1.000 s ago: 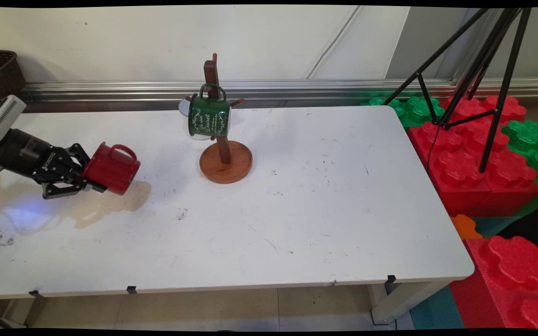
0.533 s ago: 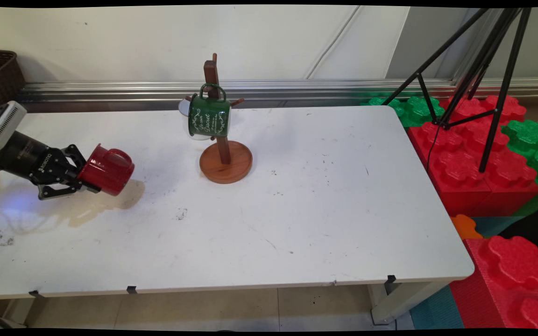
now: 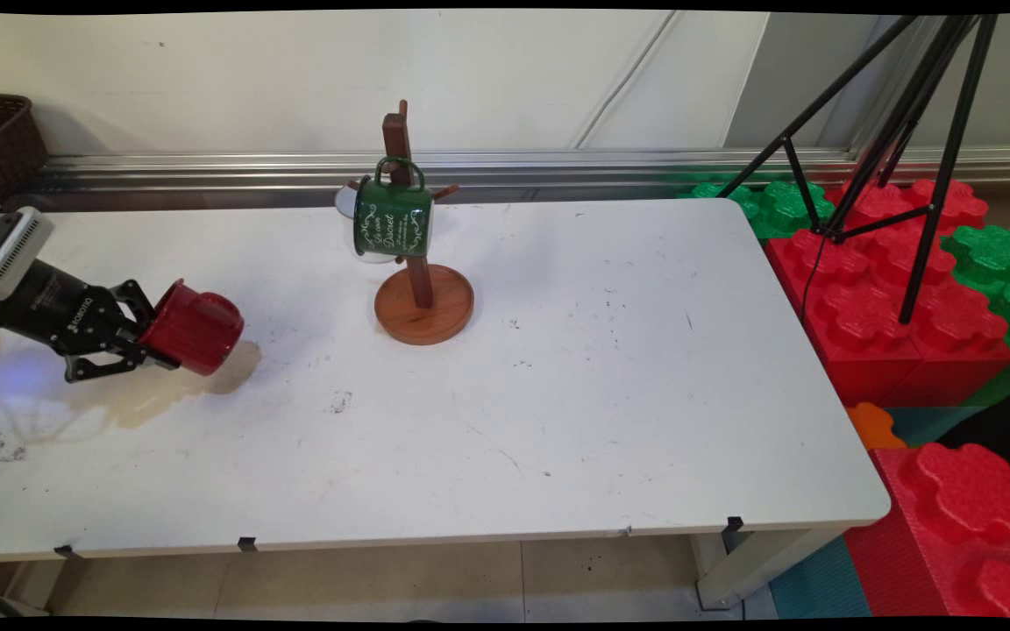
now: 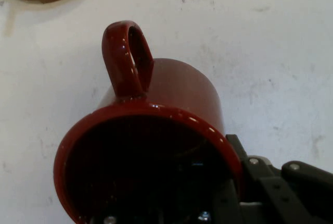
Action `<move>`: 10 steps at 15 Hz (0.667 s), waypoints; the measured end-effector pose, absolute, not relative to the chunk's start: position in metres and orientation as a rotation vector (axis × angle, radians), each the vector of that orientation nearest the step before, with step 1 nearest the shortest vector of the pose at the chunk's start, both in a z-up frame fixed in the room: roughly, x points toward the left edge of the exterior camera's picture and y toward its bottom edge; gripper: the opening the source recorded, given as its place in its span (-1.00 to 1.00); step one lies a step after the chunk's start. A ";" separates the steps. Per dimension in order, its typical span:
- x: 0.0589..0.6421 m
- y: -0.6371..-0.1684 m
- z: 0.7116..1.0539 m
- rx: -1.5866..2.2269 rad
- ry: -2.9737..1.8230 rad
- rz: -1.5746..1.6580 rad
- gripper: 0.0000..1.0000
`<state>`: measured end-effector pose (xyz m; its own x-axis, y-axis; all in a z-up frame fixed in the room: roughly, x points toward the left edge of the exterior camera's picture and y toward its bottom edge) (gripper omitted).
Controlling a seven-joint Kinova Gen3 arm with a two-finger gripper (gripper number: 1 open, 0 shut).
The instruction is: Place the picked object on the table
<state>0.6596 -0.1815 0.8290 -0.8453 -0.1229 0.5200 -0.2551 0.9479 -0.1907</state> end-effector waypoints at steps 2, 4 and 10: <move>0.660 -0.181 0.827 0.265 -2.596 0.345 -1.00; 0.660 -0.180 0.825 0.256 -2.614 0.344 -1.00; 0.658 -0.181 0.821 0.229 -2.642 0.350 -1.00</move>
